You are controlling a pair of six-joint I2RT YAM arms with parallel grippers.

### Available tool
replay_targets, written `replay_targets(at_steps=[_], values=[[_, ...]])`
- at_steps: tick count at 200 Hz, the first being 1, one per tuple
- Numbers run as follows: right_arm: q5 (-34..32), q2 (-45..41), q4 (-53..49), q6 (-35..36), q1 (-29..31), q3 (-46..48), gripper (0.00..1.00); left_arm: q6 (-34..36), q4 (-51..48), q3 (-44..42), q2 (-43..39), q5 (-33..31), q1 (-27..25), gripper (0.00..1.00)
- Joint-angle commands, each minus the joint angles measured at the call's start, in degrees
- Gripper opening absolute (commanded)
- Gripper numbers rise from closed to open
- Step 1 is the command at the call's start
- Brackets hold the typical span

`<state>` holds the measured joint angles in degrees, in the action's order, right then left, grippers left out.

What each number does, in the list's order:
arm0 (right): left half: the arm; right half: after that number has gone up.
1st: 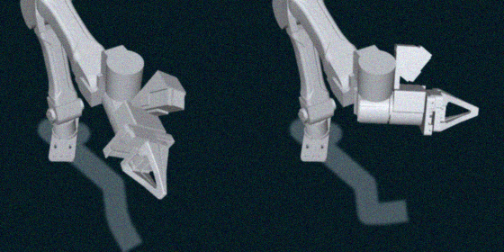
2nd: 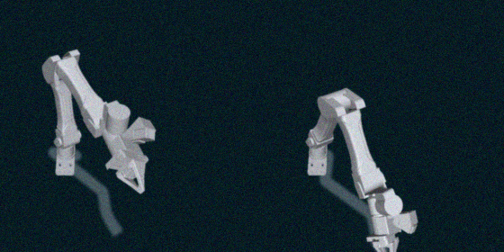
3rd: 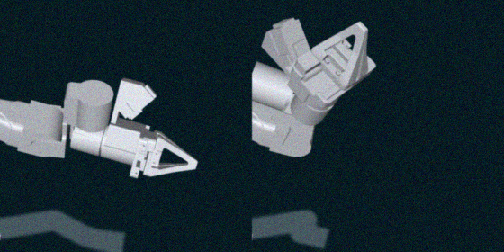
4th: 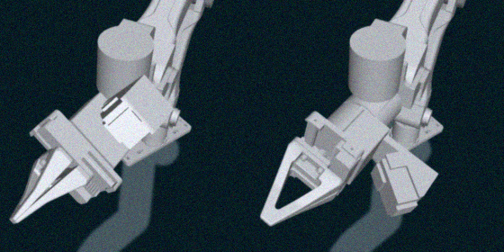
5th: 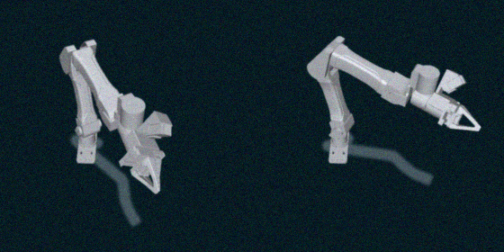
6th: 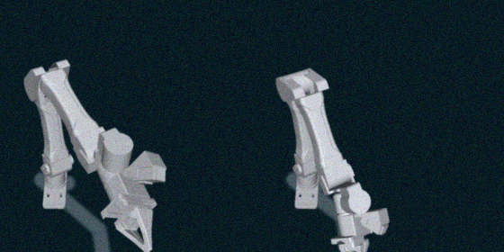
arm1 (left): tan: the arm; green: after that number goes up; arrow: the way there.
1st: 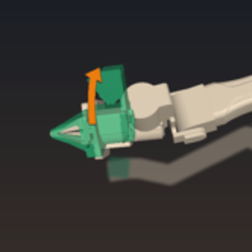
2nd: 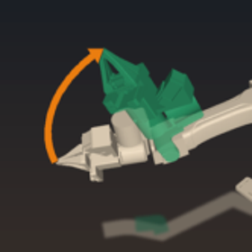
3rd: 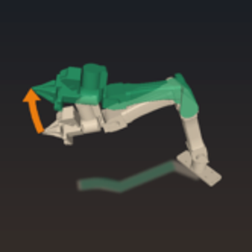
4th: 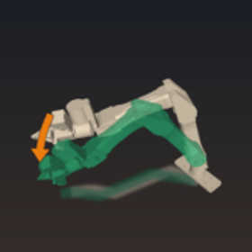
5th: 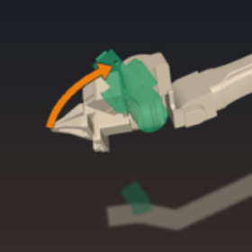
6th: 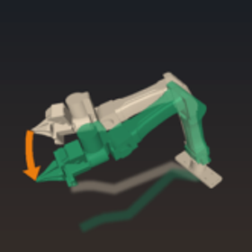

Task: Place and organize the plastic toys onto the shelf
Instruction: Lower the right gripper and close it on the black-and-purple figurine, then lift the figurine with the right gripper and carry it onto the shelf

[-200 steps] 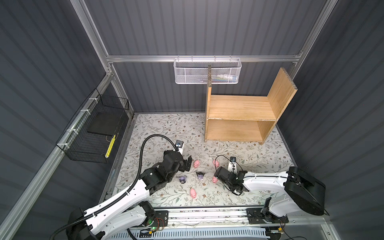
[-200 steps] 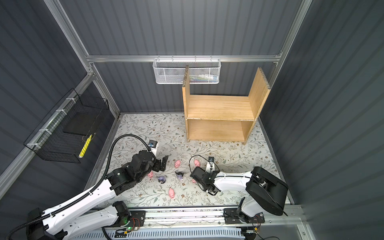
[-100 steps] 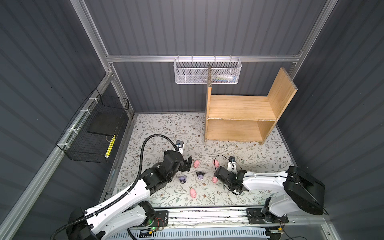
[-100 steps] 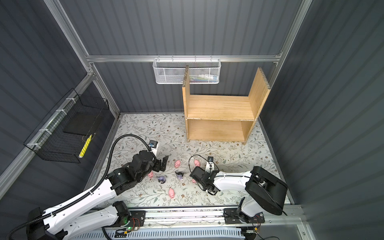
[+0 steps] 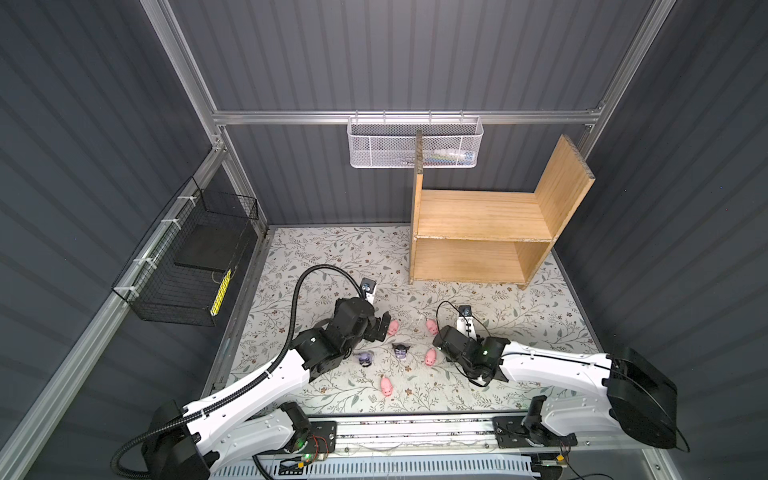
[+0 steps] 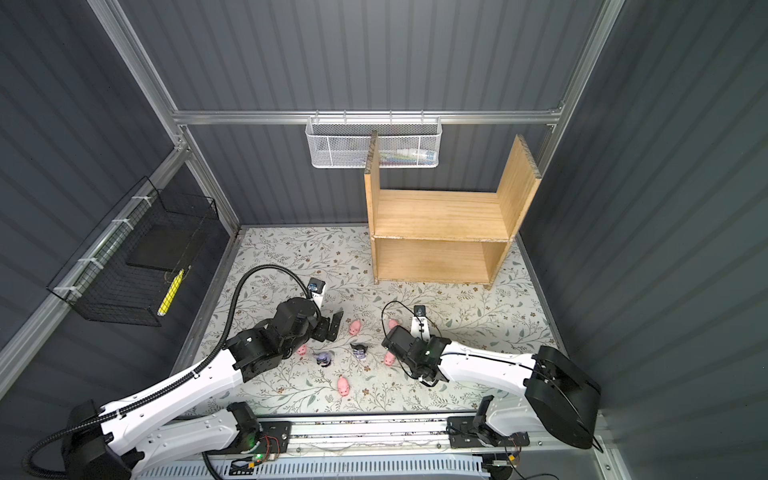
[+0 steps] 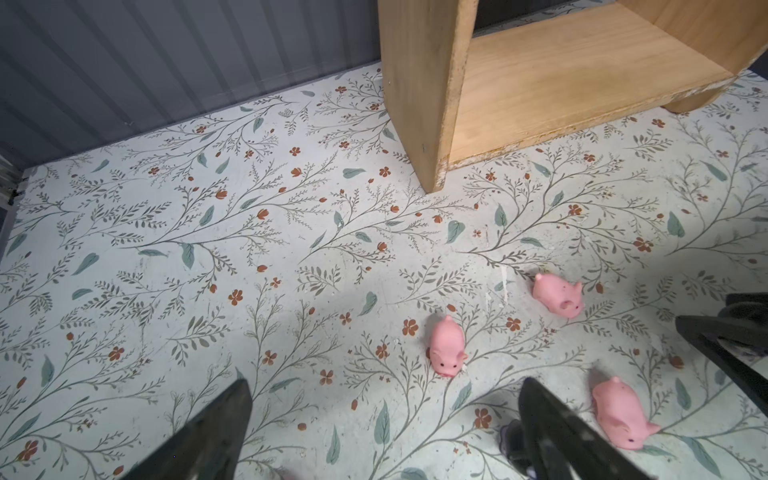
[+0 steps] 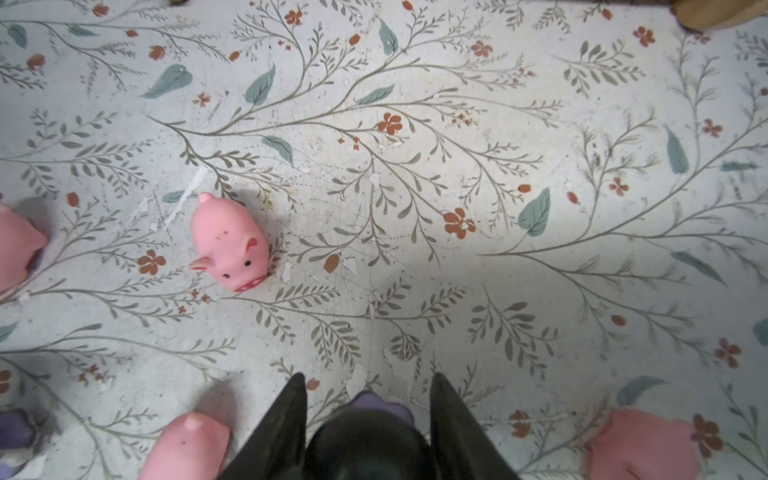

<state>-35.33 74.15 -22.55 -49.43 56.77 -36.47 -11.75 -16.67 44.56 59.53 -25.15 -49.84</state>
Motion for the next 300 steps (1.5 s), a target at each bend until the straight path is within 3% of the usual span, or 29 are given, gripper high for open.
replay_targets(at_steps=[1, 61, 119, 163, 240, 300], values=[[0.6, -2.7, -4.2, 3.9, -0.8, -2.4, 0.32, 1.5, 1.2, 3.5, 1.5, 2.7, -0.2, 1.00], [4.5, -7.8, -9.9, 11.6, -5.1, -10.3, 0.32, 3.7, 0.4, 9.1, 5.5, 5.2, -0.2, 1.00], [7.3, -6.1, -14.5, 19.9, -10.2, -23.4, 0.32, 5.7, -1.3, 15.3, 10.8, 4.9, -0.2, 1.00], [8.0, -2.0, -16.8, 26.7, -14.4, -35.5, 0.32, 6.9, -2.7, 19.4, 13.0, 6.0, -0.2, 1.00], [12.9, 6.6, -17.6, 36.5, -24.0, -55.2, 0.33, 5.9, -4.4, 27.1, 16.3, 13.7, -0.2, 1.00], [16.3, 19.9, -15.3, 39.7, -27.3, -69.7, 0.33, 5.9, -6.7, 29.1, 15.8, 16.9, -0.2, 1.00]])
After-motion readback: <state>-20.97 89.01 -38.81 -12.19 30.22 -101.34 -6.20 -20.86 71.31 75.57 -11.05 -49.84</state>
